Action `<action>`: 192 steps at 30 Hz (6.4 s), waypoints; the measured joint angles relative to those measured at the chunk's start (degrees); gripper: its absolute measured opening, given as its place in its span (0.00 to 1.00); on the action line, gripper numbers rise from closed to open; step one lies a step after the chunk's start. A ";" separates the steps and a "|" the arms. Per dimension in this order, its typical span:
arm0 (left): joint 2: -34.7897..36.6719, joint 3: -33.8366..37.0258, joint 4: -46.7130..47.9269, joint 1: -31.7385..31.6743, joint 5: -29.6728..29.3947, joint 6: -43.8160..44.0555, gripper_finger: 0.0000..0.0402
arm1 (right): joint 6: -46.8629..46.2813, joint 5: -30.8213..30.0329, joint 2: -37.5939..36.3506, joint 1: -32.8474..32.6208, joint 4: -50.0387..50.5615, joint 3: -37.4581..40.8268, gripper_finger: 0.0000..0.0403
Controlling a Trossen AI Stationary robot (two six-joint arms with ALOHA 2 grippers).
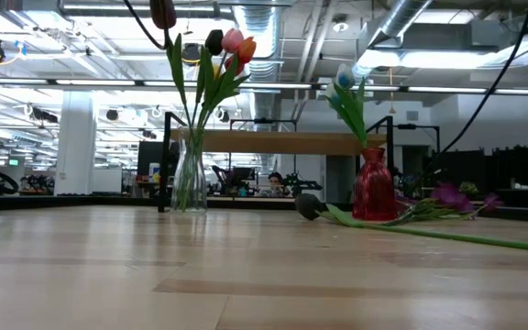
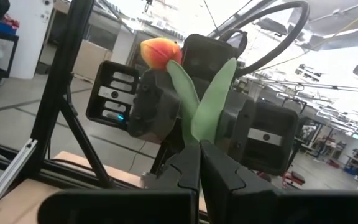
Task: Pick and place flowers into a vace then onto a shelf
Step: Put the yellow flower into the red vase
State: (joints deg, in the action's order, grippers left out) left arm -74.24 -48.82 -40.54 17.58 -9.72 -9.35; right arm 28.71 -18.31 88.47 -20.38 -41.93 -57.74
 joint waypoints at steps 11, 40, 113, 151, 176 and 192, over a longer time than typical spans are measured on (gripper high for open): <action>0.02 -0.23 2.17 -0.13 -4.63 -3.34 0.01 | 0.33 -4.94 -2.23 -1.69 7.36 0.04 0.09; -11.23 -26.18 40.92 -11.25 21.61 -0.34 0.00 | -19.68 3.73 -12.28 1.64 38.17 0.07 0.22; 3.52 -25.66 54.08 -3.95 9.76 7.63 0.43 | -17.85 5.41 -9.96 4.26 30.07 0.08 0.00; 26.38 10.88 29.88 27.36 -42.70 8.69 0.42 | -14.00 -8.59 -51.80 15.64 15.73 35.50 0.00; 26.36 10.88 34.86 30.88 -51.70 14.16 0.42 | -15.00 -7.04 -42.98 17.92 10.16 36.52 0.00; 26.36 10.88 35.11 30.88 -50.98 14.74 0.42 | -19.68 -7.52 -38.51 20.55 10.27 36.52 0.01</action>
State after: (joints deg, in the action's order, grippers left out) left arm -47.88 -37.93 -5.43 48.47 -60.71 5.39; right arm 9.03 -25.82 49.95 0.16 -31.66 -21.21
